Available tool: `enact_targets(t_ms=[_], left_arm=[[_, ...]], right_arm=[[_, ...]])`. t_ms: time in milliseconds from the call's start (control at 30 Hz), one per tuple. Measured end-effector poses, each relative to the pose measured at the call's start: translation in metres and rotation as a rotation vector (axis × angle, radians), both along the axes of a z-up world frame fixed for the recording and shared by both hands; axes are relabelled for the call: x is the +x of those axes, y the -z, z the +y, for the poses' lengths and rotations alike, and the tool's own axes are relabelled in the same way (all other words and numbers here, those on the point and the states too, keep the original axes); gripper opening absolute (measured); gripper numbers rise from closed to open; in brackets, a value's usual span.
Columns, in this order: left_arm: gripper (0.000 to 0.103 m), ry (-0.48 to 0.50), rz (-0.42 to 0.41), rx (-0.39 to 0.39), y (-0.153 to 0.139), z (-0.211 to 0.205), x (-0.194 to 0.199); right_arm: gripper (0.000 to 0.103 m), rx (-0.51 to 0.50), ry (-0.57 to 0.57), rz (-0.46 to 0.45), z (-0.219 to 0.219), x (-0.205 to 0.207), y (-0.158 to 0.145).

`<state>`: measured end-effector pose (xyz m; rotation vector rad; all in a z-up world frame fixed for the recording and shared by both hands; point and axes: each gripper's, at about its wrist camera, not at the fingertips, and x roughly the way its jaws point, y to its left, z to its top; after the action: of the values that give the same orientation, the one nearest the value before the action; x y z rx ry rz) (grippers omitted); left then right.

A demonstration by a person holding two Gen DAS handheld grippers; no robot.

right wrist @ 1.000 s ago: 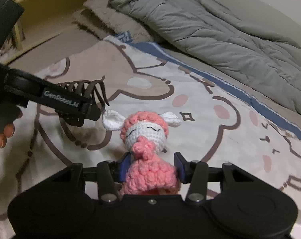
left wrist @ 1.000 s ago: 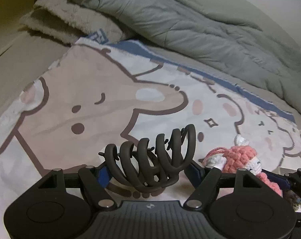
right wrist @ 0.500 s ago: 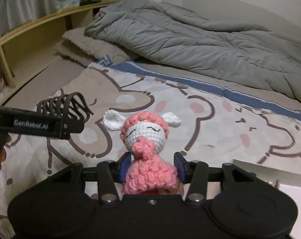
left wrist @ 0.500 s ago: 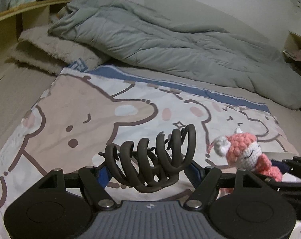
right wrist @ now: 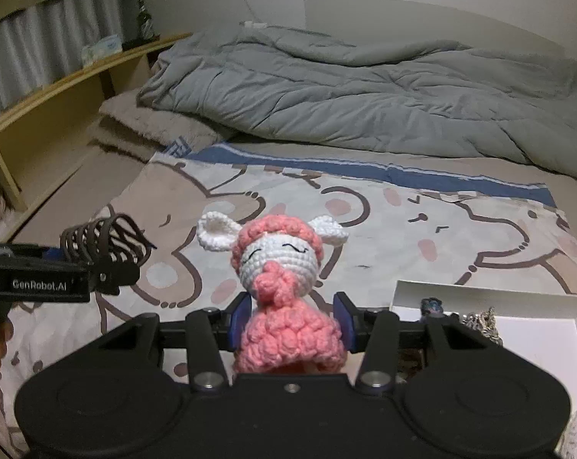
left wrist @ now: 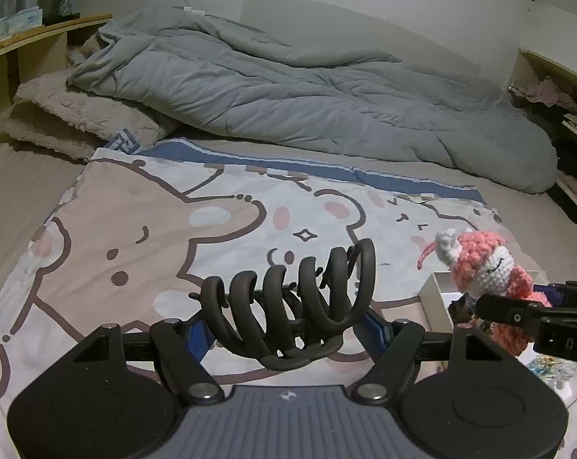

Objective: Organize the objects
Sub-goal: 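Carry claw clip with left tool and pink doll with right tool into box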

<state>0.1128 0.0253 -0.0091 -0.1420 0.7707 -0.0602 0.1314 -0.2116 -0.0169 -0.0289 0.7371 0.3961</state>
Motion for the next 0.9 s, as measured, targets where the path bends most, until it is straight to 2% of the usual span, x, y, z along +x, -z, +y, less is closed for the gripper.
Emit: enact_targets(t_ms=[167,600,900], left_arm=[[0.075,0.019,-0.012,-0.009,-0.004,-0.011,-0.001],[0.075,0.072,-0.023,-0.016,-0.006,-0.047,0.011],[0.075,0.114,-0.035,-0.035,-0.009,-0.077,0.021]], right_arm=[[0.048,0.035,0.037,0.002,-0.014,-0.002,0.000],[0.048,0.054,0.114,-0.040,-0.056,-0.009,-0.011],[0.048,0.057,0.209,-0.062,-0.099,-0.007,-0.016]])
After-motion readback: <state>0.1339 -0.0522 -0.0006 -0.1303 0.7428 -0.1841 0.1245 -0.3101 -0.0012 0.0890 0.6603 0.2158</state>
